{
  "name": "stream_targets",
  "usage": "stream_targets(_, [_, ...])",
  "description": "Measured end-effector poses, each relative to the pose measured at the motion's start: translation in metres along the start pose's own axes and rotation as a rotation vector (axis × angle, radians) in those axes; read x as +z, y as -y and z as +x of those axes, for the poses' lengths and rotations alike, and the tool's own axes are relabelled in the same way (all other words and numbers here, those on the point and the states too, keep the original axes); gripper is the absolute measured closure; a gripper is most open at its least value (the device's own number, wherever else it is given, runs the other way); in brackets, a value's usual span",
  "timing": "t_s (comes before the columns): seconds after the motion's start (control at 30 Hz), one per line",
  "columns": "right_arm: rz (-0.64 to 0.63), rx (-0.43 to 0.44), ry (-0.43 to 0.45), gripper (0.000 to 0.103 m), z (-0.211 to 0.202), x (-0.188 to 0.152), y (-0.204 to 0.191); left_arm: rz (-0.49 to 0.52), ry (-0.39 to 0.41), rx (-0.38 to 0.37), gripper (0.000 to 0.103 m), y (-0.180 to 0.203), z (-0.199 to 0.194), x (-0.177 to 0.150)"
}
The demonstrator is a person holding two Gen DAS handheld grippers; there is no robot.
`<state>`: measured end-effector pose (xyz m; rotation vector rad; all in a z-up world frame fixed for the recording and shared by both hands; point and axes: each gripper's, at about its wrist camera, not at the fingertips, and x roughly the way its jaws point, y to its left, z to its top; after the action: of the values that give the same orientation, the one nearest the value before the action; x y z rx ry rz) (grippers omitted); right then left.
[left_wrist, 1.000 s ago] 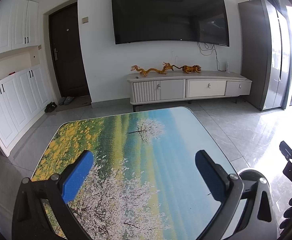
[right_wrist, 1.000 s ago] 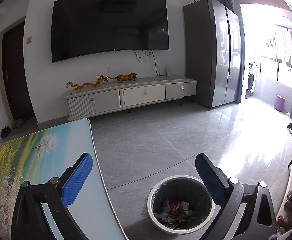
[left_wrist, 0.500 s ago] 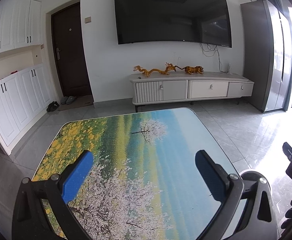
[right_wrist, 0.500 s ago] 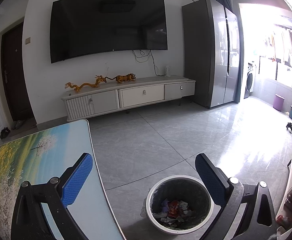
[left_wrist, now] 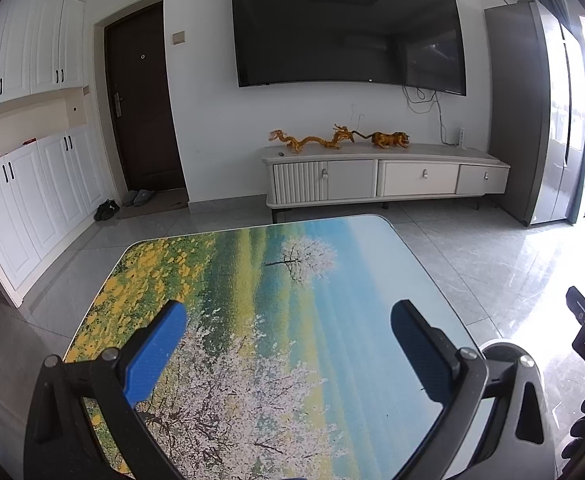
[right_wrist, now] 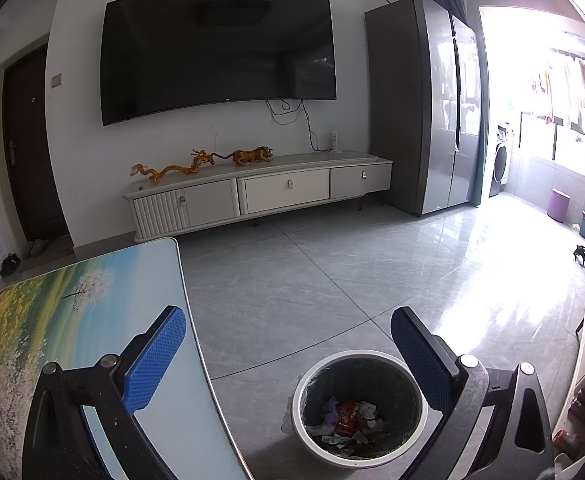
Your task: Collect trash
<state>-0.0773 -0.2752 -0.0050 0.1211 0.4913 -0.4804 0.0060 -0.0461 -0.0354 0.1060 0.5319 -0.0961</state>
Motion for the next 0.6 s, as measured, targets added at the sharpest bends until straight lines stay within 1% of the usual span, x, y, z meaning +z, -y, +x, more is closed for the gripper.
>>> stream_targets(0.6, [-0.002,0.001,0.0,0.0,-0.0009,-0.0002,-0.0012,-0.014,-0.02,-0.006,0.0,-0.002,-0.0031,-0.0016])
